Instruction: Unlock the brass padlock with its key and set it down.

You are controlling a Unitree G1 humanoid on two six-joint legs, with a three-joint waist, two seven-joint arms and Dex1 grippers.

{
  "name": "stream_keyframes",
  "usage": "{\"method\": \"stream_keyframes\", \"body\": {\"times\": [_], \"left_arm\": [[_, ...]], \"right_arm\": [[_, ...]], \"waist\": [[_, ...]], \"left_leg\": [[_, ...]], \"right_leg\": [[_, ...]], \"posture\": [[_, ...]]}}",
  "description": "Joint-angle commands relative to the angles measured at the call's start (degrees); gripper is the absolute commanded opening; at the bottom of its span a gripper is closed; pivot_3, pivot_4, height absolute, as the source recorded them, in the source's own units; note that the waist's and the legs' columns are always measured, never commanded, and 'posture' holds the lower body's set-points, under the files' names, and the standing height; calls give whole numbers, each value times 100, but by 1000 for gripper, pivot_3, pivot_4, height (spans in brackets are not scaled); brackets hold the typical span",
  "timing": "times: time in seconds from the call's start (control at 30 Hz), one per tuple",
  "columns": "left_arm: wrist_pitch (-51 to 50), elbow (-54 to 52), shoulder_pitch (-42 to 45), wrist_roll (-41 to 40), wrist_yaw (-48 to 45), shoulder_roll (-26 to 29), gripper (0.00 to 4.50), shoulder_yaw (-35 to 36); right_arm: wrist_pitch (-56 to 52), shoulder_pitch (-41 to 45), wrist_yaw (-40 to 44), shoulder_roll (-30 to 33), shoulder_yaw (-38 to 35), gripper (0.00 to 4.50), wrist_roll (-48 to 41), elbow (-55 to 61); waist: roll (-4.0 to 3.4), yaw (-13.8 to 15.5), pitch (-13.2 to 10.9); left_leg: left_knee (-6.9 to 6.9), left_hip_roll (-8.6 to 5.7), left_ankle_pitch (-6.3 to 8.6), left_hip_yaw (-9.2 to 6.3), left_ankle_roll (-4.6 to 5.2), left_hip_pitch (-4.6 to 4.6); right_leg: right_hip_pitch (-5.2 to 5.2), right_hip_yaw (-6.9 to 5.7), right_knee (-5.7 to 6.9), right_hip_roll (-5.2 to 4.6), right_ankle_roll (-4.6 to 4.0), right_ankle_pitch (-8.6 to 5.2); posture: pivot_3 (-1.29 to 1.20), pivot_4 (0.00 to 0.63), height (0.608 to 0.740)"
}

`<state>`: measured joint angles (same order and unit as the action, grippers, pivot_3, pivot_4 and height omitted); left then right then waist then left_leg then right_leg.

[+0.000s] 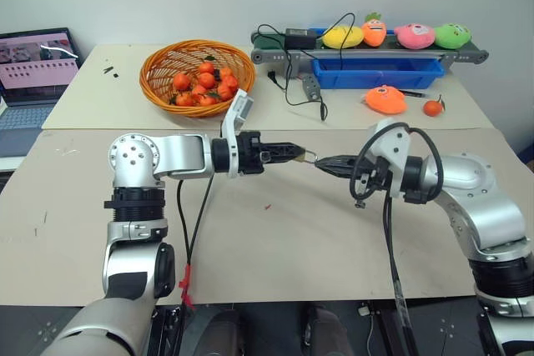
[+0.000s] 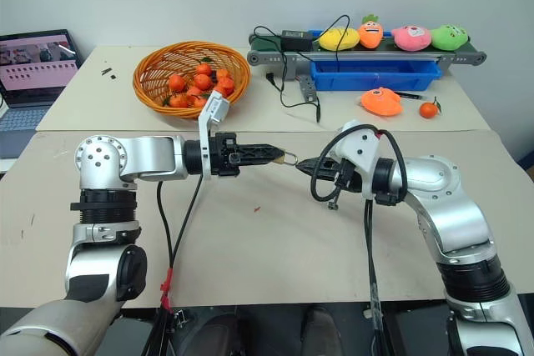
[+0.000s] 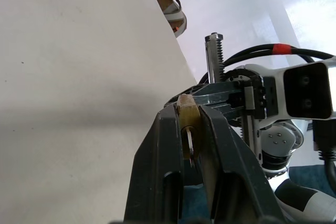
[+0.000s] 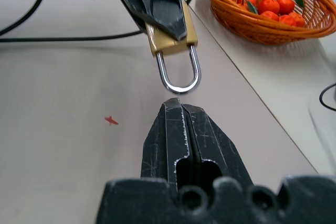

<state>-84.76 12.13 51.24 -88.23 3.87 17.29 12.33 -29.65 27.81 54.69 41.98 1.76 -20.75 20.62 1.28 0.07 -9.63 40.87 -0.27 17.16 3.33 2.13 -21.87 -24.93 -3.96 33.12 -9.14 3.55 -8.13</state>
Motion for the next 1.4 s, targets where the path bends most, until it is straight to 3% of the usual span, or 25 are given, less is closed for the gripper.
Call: {"method": "stream_keyframes", "body": {"times": [0.03,0.83,1.4], "left_arm": [[97,-109,96,-194,-50,-37,36,-12],[135,-171,21,-208,-27,-29,36,-45],[170,-155,-1,-143,-88,-35,36,-88]], "right_arm": [[-70,95,-43,32,-118,41,-156,233],[674,18,-32,16,-91,41,175,-326],[193,268,-42,20,-229,41,-165,5]], "waist": [[0,0,0],[0,-1,0],[0,-3,0]], "left_leg": [[0,0,0,0,0,0],[0,-1,0,2,0,0],[0,0,0,0,0,0]], "right_leg": [[0,0,0,0,0,0],[0,0,0,0,0,0],[0,0,0,0,0,0]], "posture": [[0,150,740],[0,150,740],[0,150,740]]}}
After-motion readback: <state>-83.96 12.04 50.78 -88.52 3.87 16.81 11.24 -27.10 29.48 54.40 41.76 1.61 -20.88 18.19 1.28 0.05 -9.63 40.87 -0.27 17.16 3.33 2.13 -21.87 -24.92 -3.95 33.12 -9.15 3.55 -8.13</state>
